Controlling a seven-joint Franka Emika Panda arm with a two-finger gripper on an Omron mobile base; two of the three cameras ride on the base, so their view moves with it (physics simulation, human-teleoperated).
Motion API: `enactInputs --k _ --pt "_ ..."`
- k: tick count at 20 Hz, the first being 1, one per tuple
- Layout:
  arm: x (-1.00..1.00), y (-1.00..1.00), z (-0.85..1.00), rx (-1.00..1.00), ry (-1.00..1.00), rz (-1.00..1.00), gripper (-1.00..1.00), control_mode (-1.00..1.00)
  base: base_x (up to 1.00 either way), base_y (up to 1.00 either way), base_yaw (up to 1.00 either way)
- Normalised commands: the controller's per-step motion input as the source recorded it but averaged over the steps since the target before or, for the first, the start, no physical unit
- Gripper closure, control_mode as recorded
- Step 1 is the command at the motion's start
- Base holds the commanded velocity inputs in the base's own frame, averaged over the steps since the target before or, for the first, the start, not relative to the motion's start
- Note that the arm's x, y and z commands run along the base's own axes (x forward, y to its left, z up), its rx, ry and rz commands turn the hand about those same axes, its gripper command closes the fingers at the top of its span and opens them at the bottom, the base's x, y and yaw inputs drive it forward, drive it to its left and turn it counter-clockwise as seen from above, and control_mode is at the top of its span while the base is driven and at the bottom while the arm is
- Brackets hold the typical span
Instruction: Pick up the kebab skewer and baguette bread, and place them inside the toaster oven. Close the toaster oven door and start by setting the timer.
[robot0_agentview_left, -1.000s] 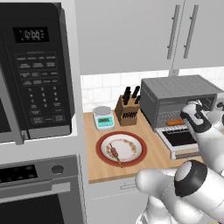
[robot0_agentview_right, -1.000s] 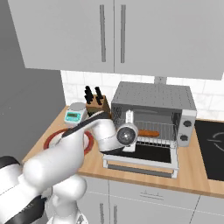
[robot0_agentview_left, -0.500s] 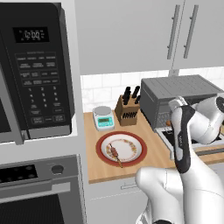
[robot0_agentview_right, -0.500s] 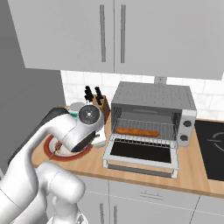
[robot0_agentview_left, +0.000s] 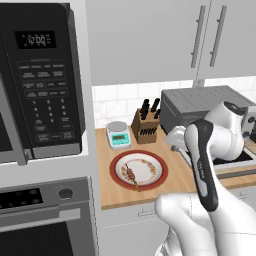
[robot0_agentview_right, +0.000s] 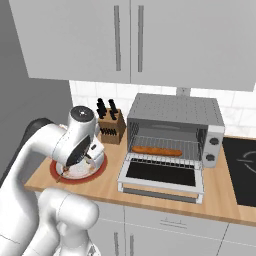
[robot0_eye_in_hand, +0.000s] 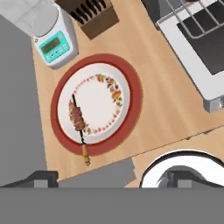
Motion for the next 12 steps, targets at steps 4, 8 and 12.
enactInputs --k 4,8,12 --pt "0.07 0.56 -0.64 -0.18 0.13 0.65 -1.0 -1.0 0.0 0.0 0.0" --pt "0.06 0.8 -0.6 -0.19 0.11 0.4 -1.0 -1.0 0.0 0.0 0.0" --pt "0.48 0.71 -0.36 -0.09 0.1 0.11 -1.0 -1.0 0.0 0.0 0.0"
